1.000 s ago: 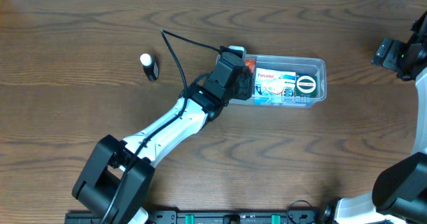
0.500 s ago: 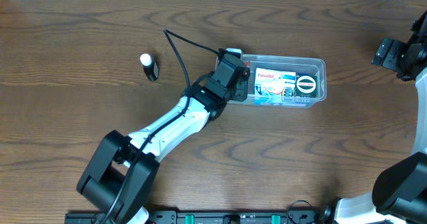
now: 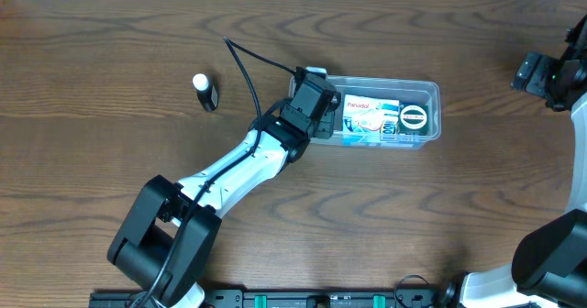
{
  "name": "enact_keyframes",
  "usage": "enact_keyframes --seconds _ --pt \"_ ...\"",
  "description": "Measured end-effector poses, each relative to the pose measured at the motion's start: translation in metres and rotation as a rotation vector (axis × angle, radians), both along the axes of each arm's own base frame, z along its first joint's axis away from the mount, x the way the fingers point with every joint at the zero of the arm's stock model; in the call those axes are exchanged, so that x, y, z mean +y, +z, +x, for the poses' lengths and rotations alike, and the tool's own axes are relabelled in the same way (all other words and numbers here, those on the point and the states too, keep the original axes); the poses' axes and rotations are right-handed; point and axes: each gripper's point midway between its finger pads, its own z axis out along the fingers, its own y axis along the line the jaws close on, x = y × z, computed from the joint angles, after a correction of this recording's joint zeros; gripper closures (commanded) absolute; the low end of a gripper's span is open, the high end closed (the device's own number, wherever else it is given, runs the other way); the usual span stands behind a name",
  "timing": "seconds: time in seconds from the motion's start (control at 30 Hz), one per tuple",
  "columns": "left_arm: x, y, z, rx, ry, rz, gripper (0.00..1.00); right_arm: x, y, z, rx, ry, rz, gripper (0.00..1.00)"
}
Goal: Pack container
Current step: 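Carry the red packet to the container's left end and lower it, then press the red packet down into the container and open the left gripper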
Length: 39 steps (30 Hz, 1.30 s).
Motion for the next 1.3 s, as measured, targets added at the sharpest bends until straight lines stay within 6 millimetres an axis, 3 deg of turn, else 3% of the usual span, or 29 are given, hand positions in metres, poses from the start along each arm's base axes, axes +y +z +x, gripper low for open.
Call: enact_keyframes --seconds 0.3,0.7,0.83,1.1,1.3 --pt "0.026 -0.008 -0.005 0.019 0.064 0.119 0.53 0.0 0.0 0.0 0.0 0.0 0.0 0.01" --pt "0.032 -0.003 -0.005 0.021 0.079 0.147 0.53 0.0 0.0 0.0 0.0 0.0 0.0 0.01" --pt "0.029 0.013 -0.004 0.042 0.072 0.153 0.53 0.0 0.0 0.0 0.0 0.0 0.0 0.01" --pt "0.006 0.069 0.008 0.009 0.034 0.057 0.53 0.0 0.0 0.0 0.0 0.0 0.0 0.01" --pt "0.002 0.07 0.003 0.036 0.02 0.03 0.54 0.0 0.0 0.0 0.0 0.0 0.0 0.01"
